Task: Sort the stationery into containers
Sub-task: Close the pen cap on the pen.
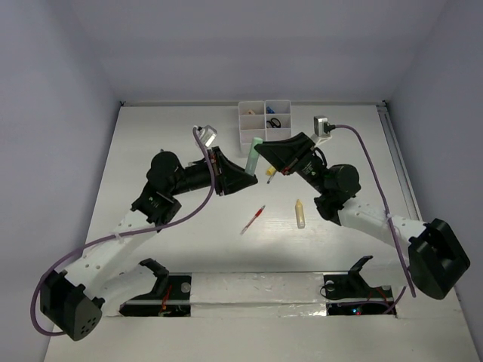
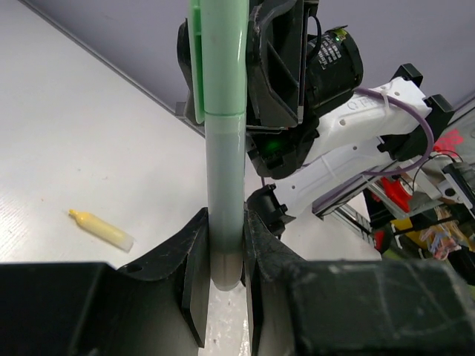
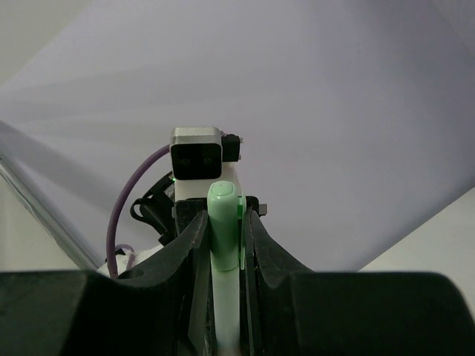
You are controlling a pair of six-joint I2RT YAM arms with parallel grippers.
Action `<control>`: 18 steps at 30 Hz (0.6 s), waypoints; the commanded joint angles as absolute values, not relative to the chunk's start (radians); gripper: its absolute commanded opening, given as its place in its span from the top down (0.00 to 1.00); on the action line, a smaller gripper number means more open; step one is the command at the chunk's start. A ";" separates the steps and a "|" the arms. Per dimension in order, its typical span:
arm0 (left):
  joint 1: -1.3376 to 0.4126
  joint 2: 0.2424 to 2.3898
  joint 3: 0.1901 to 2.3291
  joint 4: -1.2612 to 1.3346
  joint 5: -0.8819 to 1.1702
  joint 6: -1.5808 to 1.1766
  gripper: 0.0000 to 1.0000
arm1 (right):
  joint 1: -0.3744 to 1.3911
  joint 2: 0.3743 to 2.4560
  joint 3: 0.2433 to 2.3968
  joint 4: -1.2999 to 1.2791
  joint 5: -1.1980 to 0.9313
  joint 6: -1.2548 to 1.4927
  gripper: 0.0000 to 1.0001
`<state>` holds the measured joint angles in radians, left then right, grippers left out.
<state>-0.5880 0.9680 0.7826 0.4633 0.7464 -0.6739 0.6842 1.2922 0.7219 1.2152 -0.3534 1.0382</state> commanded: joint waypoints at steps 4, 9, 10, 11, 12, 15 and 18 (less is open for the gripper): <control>-0.554 1.017 1.058 0.577 0.646 -0.641 1.00 | 0.735 1.266 0.615 0.965 -0.591 0.945 1.00; -0.554 1.051 1.141 0.546 0.649 -0.620 1.00 | 0.773 1.272 0.552 0.979 -0.584 0.950 1.00; -0.554 1.058 1.163 0.539 0.650 -0.618 1.00 | 0.782 1.276 0.548 0.970 -0.580 0.942 1.00; -0.554 1.071 1.172 0.535 0.652 -0.618 1.00 | 0.791 1.287 0.546 0.968 -0.580 0.937 1.00; -0.554 1.075 1.180 0.532 0.655 -0.617 1.00 | 0.792 1.292 0.537 0.966 -0.580 0.934 1.00; -0.554 1.091 1.192 0.523 0.657 -0.617 1.00 | 0.802 1.292 0.514 1.008 -0.565 0.949 1.00; -0.554 1.086 1.154 0.506 0.649 -0.611 1.00 | 0.802 1.259 0.541 0.964 -0.517 0.914 1.00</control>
